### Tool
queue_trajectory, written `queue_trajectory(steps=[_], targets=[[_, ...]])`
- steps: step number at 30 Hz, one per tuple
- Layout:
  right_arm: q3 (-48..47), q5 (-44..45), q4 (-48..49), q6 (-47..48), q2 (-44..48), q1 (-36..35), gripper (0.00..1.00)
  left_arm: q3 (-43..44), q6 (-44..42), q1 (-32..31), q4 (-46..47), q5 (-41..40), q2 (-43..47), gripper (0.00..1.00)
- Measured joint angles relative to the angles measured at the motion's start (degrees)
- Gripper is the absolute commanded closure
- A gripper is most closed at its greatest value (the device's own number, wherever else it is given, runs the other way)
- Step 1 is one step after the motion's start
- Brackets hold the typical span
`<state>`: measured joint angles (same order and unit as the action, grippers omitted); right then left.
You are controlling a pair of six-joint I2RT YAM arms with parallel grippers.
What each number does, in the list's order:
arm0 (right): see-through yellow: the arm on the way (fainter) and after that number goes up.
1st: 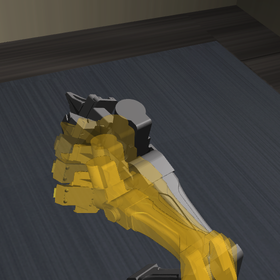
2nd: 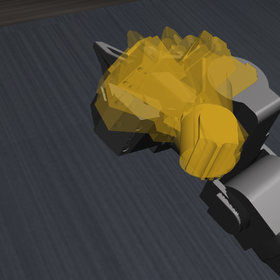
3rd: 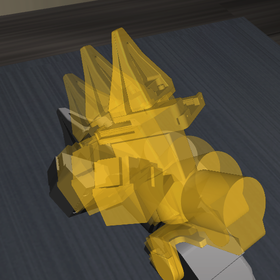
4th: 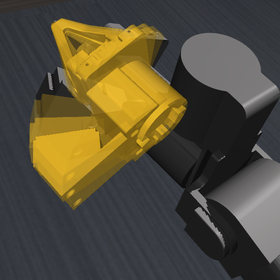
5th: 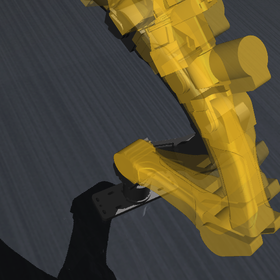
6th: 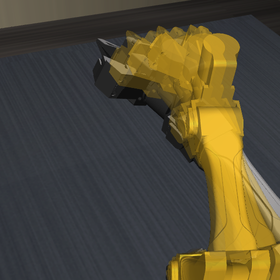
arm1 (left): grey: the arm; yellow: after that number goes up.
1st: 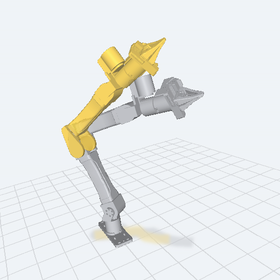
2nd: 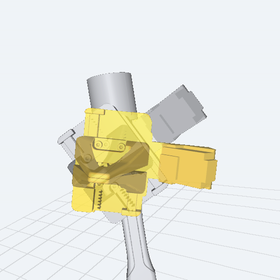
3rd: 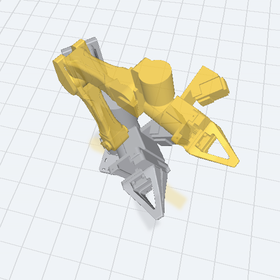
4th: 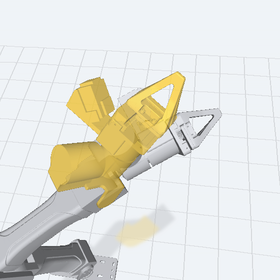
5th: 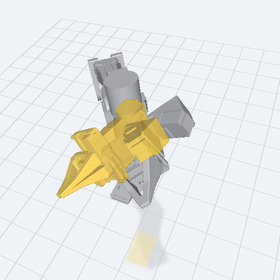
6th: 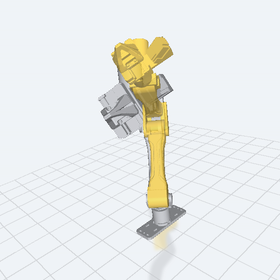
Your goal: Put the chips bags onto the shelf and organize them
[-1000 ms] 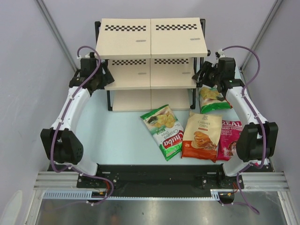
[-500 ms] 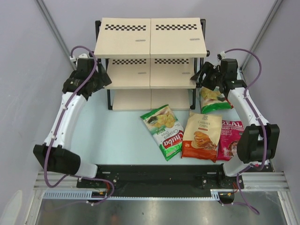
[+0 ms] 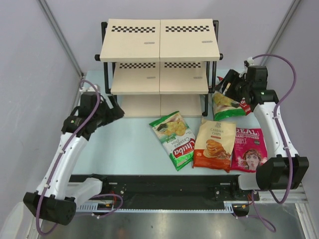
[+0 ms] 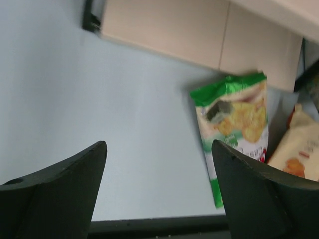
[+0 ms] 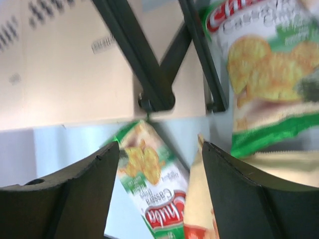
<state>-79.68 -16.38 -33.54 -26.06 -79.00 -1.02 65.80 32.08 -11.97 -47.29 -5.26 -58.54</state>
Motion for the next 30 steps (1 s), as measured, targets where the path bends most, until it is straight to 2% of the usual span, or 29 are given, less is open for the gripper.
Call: queue_trajectory(steps=[3, 4, 7, 13, 18, 25, 30], targets=[[0.13, 1.77, -6.88, 2.49, 1.31, -3.61, 0.26, -4.46, 0.24, -2.51, 3.50, 7.74, -2.54, 0.07], [1.44, 2.62, -10.71, 3.93, 2.69, -7.45, 0.27, -8.31, 1.16, -3.76, 6.47, 12.07, -4.31, 0.07], [5.60, 1.68, -14.53, 4.96, 6.71, -10.78, 0.27, -14.69, 3.50, -4.92, 10.69, 17.07, -4.72, 0.06], [13.20, 0.57, -22.77, 5.33, 17.86, -13.11, 0.32, -23.37, 7.65, -5.99, 15.78, 24.06, -4.72, 0.05], [19.96, -0.26, -23.80, 2.56, 23.89, -20.48, 0.30, -29.83, 12.61, -9.60, 23.85, 26.60, -4.81, 0.05], [28.46, -3.69, -19.61, -3.08, 22.47, -33.68, 0.26, -34.75, 19.04, -18.58, 38.14, 25.51, -12.24, 0.04], [34.27, -5.09, -13.44, -9.40, 21.59, -38.91, 0.18, -37.16, 21.09, -20.06, 46.23, 24.30, -15.26, 0.05]])
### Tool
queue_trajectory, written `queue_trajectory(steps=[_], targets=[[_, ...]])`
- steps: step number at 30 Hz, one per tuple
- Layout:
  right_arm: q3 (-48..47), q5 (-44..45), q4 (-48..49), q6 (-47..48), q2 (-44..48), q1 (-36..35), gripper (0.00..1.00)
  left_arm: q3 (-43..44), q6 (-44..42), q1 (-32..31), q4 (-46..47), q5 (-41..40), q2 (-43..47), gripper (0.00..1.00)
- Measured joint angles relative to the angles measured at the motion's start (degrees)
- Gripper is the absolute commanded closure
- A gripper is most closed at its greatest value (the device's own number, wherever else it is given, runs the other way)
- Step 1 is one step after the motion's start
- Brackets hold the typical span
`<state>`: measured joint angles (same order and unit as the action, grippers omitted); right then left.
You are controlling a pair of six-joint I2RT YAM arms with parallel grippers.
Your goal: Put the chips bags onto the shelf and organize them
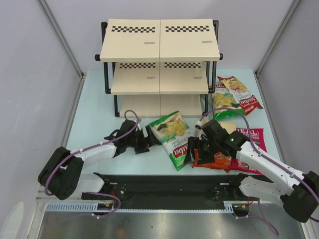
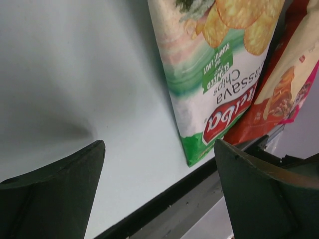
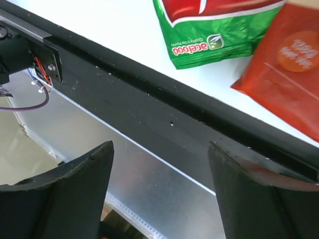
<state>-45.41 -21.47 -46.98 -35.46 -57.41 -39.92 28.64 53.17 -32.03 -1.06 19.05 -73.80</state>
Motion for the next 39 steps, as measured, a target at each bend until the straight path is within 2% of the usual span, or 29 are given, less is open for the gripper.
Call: queue_trajectory(steps=[7, 12, 20, 23, 25, 26, 28, 29, 30, 31, 32, 34, 35, 38, 39], targets=[[2.86, 3.28, 6.84, -6.84, -3.78, -6.86, 0.15, -0.72, 1.57, -0.39, 9.20, -1.55, -5.42, 0.05], [4.59, 6.14, 9.35, -9.66, -4.13, -7.04, 0.15, -0.85, 3.32, -1.84, 19.47, -0.63, -10.71, 0.06], [5.25, 7.26, 10.54, -11.08, -5.62, -6.34, 0.15, -3.50, 8.46, -4.09, 42.12, 0.72, -20.44, 0.06], [5.51, 7.28, 10.51, -11.08, -4.79, -5.01, 0.15, -5.27, 11.80, -5.16, 55.41, 1.03, -26.29, 0.07], [5.95, 7.17, 10.51, -11.13, -3.78, -3.43, 0.15, -6.14, 14.23, -5.95, 64.52, 1.14, -30.95, 0.12], [6.14, 7.15, 10.49, -11.19, -3.45, -2.89, 0.15, -6.34, 15.43, -6.23, 68.28, 1.36, -32.89, 0.21], [6.86, 6.97, 10.54, -11.67, -2.69, -1.09, 0.15, -6.97, 18.60, -7.02, 76.52, 1.31, -37.83, 0.33], [7.10, 6.91, 10.56, -12.00, -2.54, -0.59, 0.16, -7.19, 20.09, -7.13, 78.75, 1.29, -39.39, 0.37], [7.43, 6.71, 10.62, -12.46, -2.34, 0.09, 0.16, -7.52, 21.77, -7.26, 80.65, 1.33, -40.96, 0.46], [7.67, 6.60, 10.78, -12.66, -2.27, 0.59, 0.15, -7.96, 23.47, -7.30, 82.36, 1.31, -42.10, 0.50], [7.96, 6.47, 11.04, -13.07, -2.25, 1.05, 0.16, -8.76, 25.07, -7.32, 82.86, 1.29, -42.88, 0.59], [8.22, 6.08, 11.67, -13.79, -2.27, 1.42, 0.16, -10.45, 27.32, -7.34, 83.52, 1.42, -43.17, 0.70], [8.22, 5.90, 11.96, -14.01, -2.29, 1.51, 0.16, -11.13, 27.04, -7.34, 82.73, 1.53, -42.77, 0.84], [8.22, 5.05, 13.75, -14.53, -2.93, 1.81, 0.16, -13.00, 26.01, -6.97, 79.45, 1.33, -40.68, 0.97], [8.22, 4.83, 14.27, -14.75, -3.28, 1.84, 0.16, -13.22, 25.73, -6.82, 78.77, 1.29, -39.45, 0.99]])
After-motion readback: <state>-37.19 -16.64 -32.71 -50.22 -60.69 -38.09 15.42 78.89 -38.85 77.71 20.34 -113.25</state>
